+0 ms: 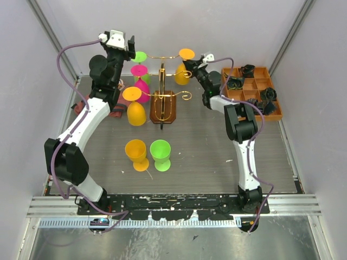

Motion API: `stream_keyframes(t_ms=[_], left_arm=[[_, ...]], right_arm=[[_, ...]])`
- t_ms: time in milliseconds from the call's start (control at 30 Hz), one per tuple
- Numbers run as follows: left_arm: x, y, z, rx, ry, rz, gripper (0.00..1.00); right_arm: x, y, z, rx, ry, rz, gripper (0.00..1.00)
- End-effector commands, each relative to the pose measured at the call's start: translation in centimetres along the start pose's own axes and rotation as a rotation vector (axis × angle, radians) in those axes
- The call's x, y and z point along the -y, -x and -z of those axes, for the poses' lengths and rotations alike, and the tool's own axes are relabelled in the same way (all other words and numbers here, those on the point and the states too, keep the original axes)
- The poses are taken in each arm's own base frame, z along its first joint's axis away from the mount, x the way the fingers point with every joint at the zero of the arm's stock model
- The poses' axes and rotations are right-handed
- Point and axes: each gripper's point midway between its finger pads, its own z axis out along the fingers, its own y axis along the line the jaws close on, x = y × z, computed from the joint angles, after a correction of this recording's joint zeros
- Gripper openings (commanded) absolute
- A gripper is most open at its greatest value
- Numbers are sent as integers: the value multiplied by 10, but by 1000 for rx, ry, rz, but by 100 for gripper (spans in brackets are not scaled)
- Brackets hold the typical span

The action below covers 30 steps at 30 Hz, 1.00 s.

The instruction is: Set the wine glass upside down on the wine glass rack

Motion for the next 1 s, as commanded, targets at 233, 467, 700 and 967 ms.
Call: stream_keyframes(t_ms=[233, 467, 700, 967], left_arm=[[0, -5, -3, 1, -2, -3, 73], [2, -7, -5, 2, -6, 1, 73], [2, -9, -4, -3, -6, 0, 74], [0, -8, 0, -11, -6, -16, 76]], right_arm=[[9, 53, 19, 106, -48, 75, 1], [-13, 49, 15, 98, 40, 57, 1], [-35, 49, 2, 108, 96, 83, 6], [-17, 50, 23, 89, 9, 78, 24]])
